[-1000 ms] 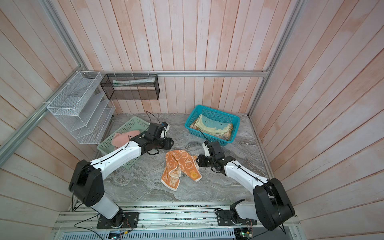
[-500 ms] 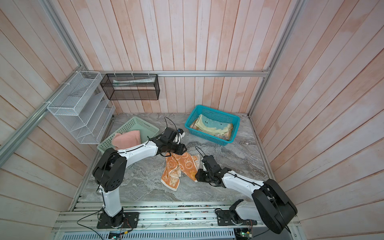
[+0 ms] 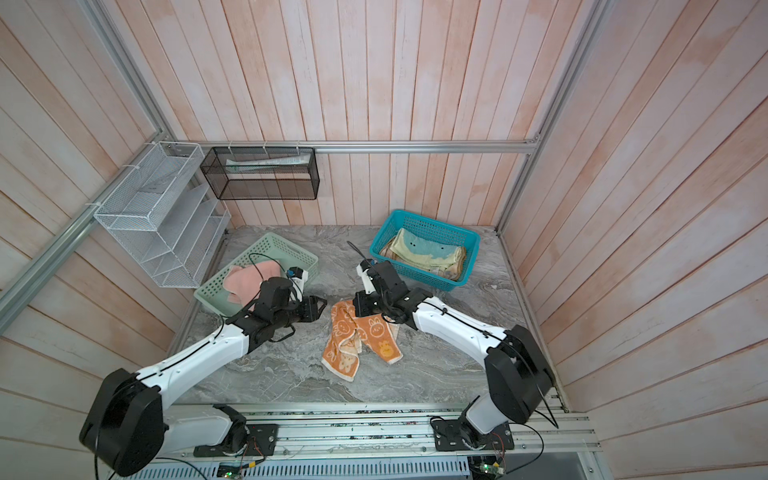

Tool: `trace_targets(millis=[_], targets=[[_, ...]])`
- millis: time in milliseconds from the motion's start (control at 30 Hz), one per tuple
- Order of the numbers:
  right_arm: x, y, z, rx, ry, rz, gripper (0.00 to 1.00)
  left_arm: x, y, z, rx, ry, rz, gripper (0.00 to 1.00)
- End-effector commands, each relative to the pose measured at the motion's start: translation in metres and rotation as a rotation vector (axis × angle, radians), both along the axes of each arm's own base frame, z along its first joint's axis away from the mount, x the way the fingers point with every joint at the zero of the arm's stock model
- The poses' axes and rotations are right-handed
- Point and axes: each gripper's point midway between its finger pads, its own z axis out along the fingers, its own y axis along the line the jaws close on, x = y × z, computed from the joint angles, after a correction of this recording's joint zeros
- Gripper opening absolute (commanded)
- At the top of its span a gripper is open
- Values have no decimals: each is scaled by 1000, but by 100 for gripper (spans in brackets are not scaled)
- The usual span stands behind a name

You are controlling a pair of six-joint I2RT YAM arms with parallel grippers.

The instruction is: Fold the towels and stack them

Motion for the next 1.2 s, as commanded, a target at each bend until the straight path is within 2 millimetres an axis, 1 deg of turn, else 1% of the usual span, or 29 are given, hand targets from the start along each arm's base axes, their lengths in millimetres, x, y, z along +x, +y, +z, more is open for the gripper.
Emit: trace_targets(millis=[0,33,100,167,200,267,300,367,433,467,567,633,767,867,933,967,1000,1033,1067,1100,1133,1167], targets=[[-14,25,-12,-27,47,105,24,-8,-5,-3,-18,3,-12,51],[-8,20,-13,-41,40,74,28,-15,-17,-5,17,2,-54,51],[4,-3,-18,-66,47,5,30,-28,-48,-11,125,-22,-154,51],[17,-37,-28,-83,79,-74,30,-42,-85,-21,202,-24,-257,51],[22,-54,-33,-89,91,-107,30,-47,-100,-27,229,-27,-289,51],[29,-92,-46,-104,130,-179,30,-61,-137,-32,266,-87,-366,51],[31,-107,-50,-107,144,-210,30,-76,-158,-35,279,-118,-418,51],[34,-139,-58,-103,163,-274,30,-94,-190,-38,284,-171,-488,51],[33,-164,-65,-87,182,-331,31,-107,-214,-40,291,-204,-532,52],[32,-174,-68,-75,188,-351,31,-112,-223,-46,313,-217,-552,53],[27,-195,-76,-65,206,-393,32,-113,-237,-64,388,-212,-566,56],[25,-201,-79,-64,210,-404,33,-109,-236,-79,427,-199,-553,57],[21,-205,-83,-69,220,-402,35,-100,-235,-100,493,-178,-535,57],[21,-205,-85,-68,223,-397,36,-98,-237,-109,509,-165,-539,57],[22,-204,-85,-66,224,-394,38,-97,-238,-112,517,-158,-530,57],[22,-204,-85,-64,225,-393,39,-96,-236,-113,526,-155,-521,54],[23,-203,-85,-59,224,-393,40,-95,-234,-113,534,-155,-513,48],[23,-202,-85,-53,226,-394,41,-93,-232,-111,540,-157,-500,34],[24,-201,-85,-46,227,-392,42,-90,-228,-107,545,-161,-474,15],[24,-200,-84,-40,226,-393,43,-87,-223,-99,544,-170,-449,3],[25,-200,-83,-33,227,-397,44,-83,-217,-88,532,-182,-419,0],[25,-199,-83,-32,227,-399,44,-78,-209,-74,500,-195,-384,0]])
